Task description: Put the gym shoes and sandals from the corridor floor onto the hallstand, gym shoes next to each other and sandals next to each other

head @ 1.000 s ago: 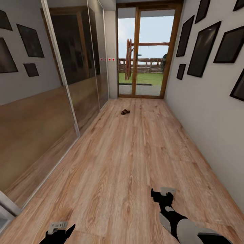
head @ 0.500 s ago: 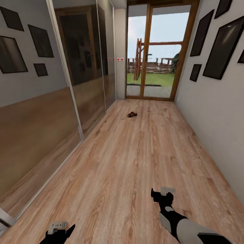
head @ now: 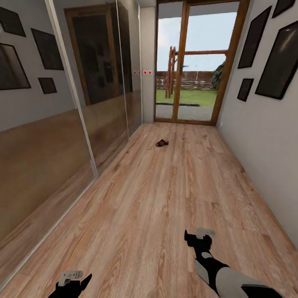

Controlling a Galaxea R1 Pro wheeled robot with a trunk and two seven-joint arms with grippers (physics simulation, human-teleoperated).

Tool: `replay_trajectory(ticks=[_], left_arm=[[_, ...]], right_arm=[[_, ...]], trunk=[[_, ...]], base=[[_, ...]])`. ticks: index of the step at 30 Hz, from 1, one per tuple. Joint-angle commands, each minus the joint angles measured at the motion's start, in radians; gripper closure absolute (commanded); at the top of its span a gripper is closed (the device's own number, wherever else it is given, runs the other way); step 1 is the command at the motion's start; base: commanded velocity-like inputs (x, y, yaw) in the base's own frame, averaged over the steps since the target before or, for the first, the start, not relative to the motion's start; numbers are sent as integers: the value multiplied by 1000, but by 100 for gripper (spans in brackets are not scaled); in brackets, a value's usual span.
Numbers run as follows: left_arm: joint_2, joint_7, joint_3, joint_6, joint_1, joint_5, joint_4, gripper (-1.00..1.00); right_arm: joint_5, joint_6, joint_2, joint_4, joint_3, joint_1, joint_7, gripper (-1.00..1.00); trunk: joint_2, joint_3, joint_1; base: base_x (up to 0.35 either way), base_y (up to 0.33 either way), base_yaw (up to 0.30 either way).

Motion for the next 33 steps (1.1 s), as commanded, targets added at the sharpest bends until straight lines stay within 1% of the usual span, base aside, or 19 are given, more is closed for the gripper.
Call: replay_trajectory(ticks=[1, 5, 8, 33], left_arm=[[0, -4, 8, -6, -1, -11, 1, -100], [0, -4, 8, -6, -1, -11, 1, -100], [0, -4, 8, -6, -1, -11, 1, -100], [0, -4, 8, -6, -1, -12, 1, -100]], right_arm=[[2, -4, 0, 1, -5, 0, -1, -100], [2, -4, 0, 1, -5, 0, -1, -100], [2, -4, 0, 1, -5, 0, -1, -100], [2, -4, 0, 1, -5, 0, -1, -100]], trunk=[[0, -1, 0], [0, -1, 0], [0, -1, 0], [0, -1, 0]], base=[[348, -106, 208], [348, -106, 236], [348, -106, 109], [348, -106, 5]])
